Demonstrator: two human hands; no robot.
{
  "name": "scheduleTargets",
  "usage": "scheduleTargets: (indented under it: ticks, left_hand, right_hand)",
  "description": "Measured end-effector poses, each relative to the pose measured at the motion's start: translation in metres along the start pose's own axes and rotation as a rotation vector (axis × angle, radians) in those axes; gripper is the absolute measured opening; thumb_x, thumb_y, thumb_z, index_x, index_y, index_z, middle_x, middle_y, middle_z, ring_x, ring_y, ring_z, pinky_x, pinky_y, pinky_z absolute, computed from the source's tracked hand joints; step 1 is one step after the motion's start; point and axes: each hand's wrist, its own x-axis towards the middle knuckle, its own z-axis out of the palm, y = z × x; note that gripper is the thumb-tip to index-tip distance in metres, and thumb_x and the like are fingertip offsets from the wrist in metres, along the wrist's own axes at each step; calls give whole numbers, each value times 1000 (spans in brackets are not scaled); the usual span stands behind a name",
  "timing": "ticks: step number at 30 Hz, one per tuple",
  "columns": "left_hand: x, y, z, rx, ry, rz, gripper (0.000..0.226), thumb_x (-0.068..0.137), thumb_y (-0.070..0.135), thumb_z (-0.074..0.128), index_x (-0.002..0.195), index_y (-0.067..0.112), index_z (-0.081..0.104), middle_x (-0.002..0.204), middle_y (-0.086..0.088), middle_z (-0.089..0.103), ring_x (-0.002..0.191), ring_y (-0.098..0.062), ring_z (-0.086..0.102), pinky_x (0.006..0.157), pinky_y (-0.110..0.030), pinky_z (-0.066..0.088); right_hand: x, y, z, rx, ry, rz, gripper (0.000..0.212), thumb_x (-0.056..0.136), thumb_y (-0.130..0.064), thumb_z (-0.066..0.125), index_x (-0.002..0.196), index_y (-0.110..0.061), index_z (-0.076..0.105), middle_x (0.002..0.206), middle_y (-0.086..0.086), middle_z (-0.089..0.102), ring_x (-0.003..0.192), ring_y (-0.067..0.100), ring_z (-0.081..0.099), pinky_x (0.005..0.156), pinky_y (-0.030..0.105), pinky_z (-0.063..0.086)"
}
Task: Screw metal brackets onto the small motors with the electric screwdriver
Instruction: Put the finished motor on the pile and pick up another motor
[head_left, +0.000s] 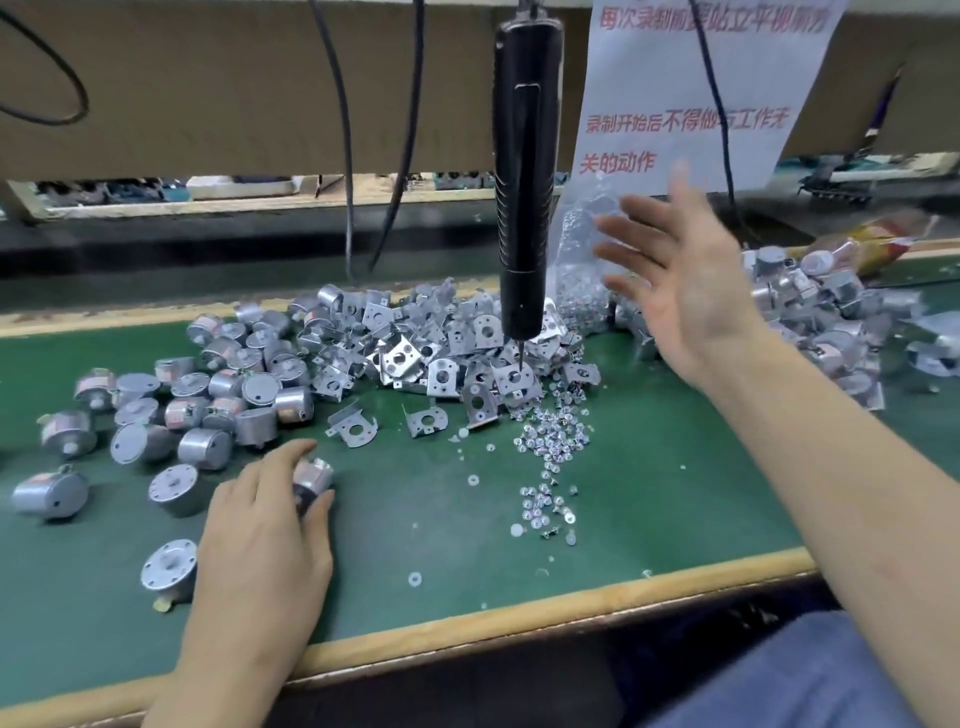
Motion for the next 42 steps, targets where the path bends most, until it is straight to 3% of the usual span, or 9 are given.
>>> scheduleTargets:
  ticks: [3,8,13,17,24,31,33,36,42]
  left_hand:
    - [0,0,-3,-28,1,22,36,84,5,71,119,4,62,102,-15,67,93,-39,59,81,-42,41]
    - [-3,3,-9,-87,-5,254,35,81,6,66,116,7,71,110,-5,59,95,-23,59,92,-14,35]
    - [-3,1,-12,-125,-203,353,50,74,-3,75,120,13,65,111,13,61,104,-14,53,98,-3,27]
    - [-2,1,-12,-149,-238,353,35,81,8,75,114,18,68,120,10,62,111,-12,57,100,-14,35]
    - [0,-1,-11,-174,-267,340,51,77,5,75,123,21,61,110,22,55,100,3,49,93,1,26]
    - [7,-5,-8,-312,-246,190,41,100,38,41,140,30,42,145,13,35,122,10,41,99,-2,22]
    - [14,-8,-6,-286,-270,151,44,102,46,30,139,29,44,149,9,29,125,23,27,97,4,15]
    - [21,-12,-4,-206,-330,114,63,93,59,22,138,25,49,153,5,26,136,5,26,103,-11,18]
    - [33,-14,-2,-179,-322,103,73,89,60,21,136,16,56,147,2,46,138,-9,37,109,-25,28]
  right_hand:
    - [-13,3,28,-199,-208,-100,62,85,-68,53,125,-21,61,124,1,71,114,15,67,89,32,56]
    - [-26,3,58,-163,-449,-161,49,92,-34,64,137,-20,52,111,-4,75,117,22,67,106,51,51]
    - [-31,-2,79,-38,-542,-149,50,92,-14,65,140,-12,51,115,16,71,109,24,68,106,46,52]
    - [-35,-4,95,3,-592,-135,56,92,-15,65,144,-5,47,113,15,65,107,28,66,110,50,48]
    - [-39,-1,100,-31,-557,-194,29,87,-1,63,115,-3,57,104,18,69,99,38,67,103,43,53]
    - [-42,1,99,15,-435,-197,33,93,-37,57,93,-5,56,68,4,54,57,20,49,59,33,46]
    - [-42,4,100,8,-438,-175,46,95,-52,43,88,-9,57,65,5,52,54,21,47,57,34,44]
    - [-41,15,101,13,-441,-123,62,93,-65,27,80,-11,55,62,9,49,50,22,45,55,34,42]
    - [-41,33,103,39,-425,-76,76,63,-87,42,74,-12,52,60,8,49,49,22,44,55,34,40]
